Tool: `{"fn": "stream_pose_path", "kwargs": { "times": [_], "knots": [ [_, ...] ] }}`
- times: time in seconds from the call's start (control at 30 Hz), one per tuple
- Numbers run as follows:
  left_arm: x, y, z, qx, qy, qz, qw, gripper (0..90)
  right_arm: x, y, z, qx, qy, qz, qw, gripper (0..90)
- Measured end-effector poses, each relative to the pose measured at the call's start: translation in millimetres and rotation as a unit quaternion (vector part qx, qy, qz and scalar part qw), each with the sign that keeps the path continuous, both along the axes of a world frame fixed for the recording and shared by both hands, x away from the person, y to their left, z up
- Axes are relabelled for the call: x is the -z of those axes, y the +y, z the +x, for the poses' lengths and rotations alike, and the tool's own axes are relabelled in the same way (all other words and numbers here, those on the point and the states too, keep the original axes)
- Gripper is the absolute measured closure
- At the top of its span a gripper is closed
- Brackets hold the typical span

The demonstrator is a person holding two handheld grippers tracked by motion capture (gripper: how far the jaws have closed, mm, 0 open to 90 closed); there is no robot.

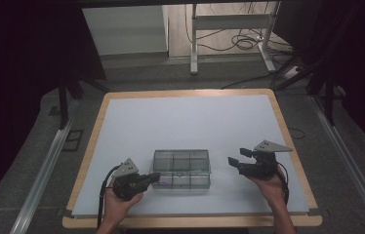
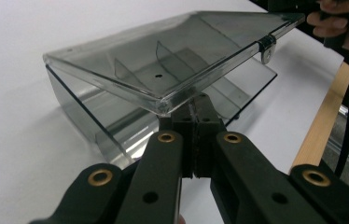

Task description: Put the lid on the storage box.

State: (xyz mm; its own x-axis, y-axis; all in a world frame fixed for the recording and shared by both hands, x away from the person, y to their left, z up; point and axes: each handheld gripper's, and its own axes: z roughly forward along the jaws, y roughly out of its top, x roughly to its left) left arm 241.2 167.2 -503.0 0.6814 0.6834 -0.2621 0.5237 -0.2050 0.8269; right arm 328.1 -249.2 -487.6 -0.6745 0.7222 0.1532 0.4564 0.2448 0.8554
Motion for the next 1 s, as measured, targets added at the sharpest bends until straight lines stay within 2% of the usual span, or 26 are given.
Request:
{"fn": "stream_pose_path", "kwargs": {
  "times": [0.3, 0.6, 1.0],
  "knots": [
    [5.9, 4.1, -6.0, 0.000, 0.005, -0.002, 1.0000, 89.9, -0.2, 0.8, -1.9, 0.002, -0.001, -0.003, 1.0000, 31.7],
    [12.3, 6.0, -11.7, 0.001, 0.012, 0.005, 0.9999, 89.7, 1.0, -0.9, -3.1, 0.004, 0.000, -0.007, 1.0000, 31.2],
    [11.2, 8.0, -20.1, 0.008, 0.013, 0.009, 0.9998, 89.4, 1.5, -0.5, -4.2, 0.005, 0.000, -0.011, 0.9999, 30.8]
  ]
}}
